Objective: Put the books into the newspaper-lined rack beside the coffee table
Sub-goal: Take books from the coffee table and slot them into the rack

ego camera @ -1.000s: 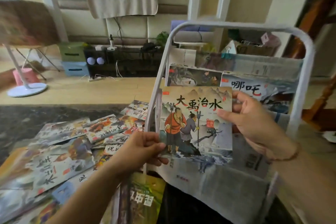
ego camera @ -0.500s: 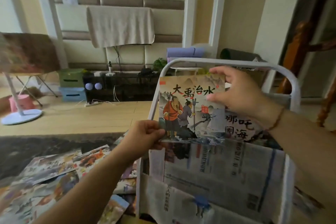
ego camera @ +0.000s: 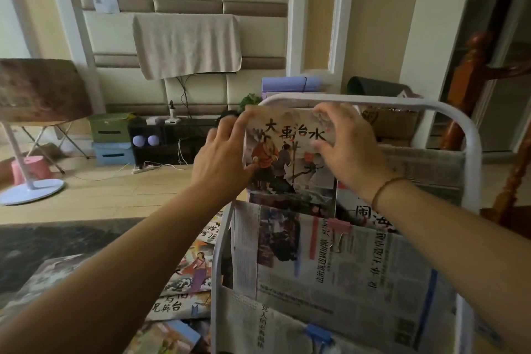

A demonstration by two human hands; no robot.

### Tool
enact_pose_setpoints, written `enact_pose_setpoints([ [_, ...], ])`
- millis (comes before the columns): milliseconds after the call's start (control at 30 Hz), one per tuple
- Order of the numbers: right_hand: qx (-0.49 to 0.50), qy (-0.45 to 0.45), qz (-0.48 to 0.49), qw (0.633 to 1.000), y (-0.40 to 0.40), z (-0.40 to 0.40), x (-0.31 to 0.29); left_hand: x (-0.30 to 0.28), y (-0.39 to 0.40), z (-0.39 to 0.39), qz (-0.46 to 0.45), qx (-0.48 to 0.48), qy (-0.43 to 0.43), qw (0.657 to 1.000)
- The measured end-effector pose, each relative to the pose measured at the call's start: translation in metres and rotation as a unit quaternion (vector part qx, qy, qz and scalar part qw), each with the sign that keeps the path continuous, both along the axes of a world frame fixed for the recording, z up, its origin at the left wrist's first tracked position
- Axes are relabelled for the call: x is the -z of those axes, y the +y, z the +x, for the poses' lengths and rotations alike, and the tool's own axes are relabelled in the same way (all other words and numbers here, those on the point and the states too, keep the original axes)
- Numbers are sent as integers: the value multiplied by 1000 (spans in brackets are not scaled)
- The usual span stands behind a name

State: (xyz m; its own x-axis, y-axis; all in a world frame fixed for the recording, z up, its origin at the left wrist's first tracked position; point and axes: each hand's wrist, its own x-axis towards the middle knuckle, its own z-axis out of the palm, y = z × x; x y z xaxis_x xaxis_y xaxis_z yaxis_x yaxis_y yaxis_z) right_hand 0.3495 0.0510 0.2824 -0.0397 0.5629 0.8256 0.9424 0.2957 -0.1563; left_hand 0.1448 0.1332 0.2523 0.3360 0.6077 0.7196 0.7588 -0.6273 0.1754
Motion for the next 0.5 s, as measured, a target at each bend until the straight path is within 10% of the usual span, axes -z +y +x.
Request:
enact_pose_setpoints([
  [500, 229, -267, -66, 934, -19, 4, 51, 38, -5, 7, 40, -58, 199, 978],
])
